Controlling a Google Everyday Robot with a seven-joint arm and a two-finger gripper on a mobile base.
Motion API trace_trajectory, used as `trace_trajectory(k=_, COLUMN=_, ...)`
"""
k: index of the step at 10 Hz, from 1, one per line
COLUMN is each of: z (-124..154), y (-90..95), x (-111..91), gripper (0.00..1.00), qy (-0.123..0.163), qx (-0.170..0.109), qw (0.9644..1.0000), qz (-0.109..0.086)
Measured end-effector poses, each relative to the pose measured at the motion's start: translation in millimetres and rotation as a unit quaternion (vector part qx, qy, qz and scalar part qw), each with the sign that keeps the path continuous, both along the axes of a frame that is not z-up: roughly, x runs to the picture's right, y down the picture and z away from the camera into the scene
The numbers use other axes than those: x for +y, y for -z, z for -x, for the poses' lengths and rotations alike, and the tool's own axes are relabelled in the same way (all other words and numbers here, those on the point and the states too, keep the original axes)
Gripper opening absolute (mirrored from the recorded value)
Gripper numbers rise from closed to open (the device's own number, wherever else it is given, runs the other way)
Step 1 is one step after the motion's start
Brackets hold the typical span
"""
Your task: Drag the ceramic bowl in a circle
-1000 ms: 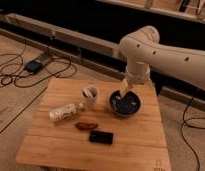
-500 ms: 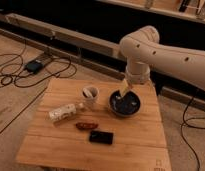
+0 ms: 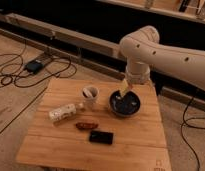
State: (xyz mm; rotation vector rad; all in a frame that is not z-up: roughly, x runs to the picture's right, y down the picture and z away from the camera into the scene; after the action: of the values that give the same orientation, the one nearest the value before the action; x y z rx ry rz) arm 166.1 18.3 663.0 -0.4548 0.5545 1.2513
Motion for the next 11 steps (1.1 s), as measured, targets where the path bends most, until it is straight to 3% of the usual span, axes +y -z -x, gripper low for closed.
trace_trajectory(k=2, z=14, y=-16.3, x=13, gripper=0.80, qy=0.012, qx=-0.038, qw=0.9992, qz=0.004)
trace_trajectory(k=4, z=32, y=-37.0, x=38, gripper=0.80, qy=0.022, qx=-0.076, qw=0.9968, qz=0.014)
trace_trajectory(k=7, z=47, y=-69.1, x=73, gripper=0.80, qy=0.033, qx=-0.110, qw=0.9931, qz=0.023)
trace_trajectory(k=11, z=54, y=-108.0, x=96, gripper=0.80, qy=0.052, qx=-0.133, qw=0.9894, qz=0.026)
